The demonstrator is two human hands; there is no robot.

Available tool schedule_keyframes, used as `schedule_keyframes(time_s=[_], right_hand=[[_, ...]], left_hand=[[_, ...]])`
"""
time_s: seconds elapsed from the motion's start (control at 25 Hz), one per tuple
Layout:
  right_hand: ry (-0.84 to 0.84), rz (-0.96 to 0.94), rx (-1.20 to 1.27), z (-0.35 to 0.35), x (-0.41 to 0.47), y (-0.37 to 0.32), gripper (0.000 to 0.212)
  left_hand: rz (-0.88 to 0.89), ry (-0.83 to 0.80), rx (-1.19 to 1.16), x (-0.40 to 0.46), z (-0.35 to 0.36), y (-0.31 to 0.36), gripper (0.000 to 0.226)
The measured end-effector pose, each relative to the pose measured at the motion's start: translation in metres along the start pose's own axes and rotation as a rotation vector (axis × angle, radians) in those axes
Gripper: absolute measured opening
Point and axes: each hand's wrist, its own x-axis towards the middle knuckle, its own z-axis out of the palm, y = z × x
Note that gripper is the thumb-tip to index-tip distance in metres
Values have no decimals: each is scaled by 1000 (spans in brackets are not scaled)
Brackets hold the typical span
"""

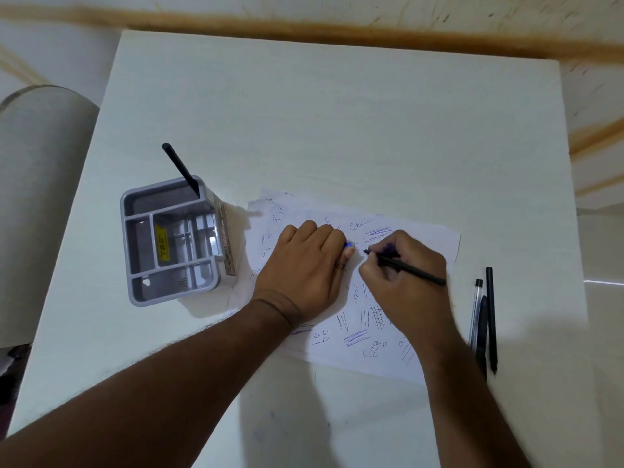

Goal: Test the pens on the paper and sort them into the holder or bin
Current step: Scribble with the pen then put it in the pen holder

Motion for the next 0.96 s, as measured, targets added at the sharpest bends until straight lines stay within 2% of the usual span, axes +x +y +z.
schedule_keyframes(time_s=[0.2, 0.32, 0.36, 0.48, 0.52, 0.68, 0.84, 0.96], right_hand=[[156, 12, -63, -11, 14, 5, 4], [5, -98, -150, -2, 2, 3, 6], [1, -111, -164, -3, 1, 3, 6], [166, -1, -100, -17, 15, 9, 3], [176, 3, -92, -18, 15, 10, 3], [-31, -104, -167, -2, -6, 4, 7], [182, -3, -103, -15, 10, 10, 4], [4, -106, -153, 0, -8, 6, 9]], left_hand=[[-9, -2, 4, 0, 0, 1, 35], [-1, 5, 7, -1, 0, 0, 34], [2, 6, 4, -1, 0, 0, 34], [-10, 11, -15, 1, -1, 2, 38], [-13, 8, -17, 1, -1, 2, 40], [3, 7, 8, -1, 1, -1, 33], [-11, 6, -12, 1, 0, 1, 37], [-1, 9, -9, -1, 0, 0, 37]])
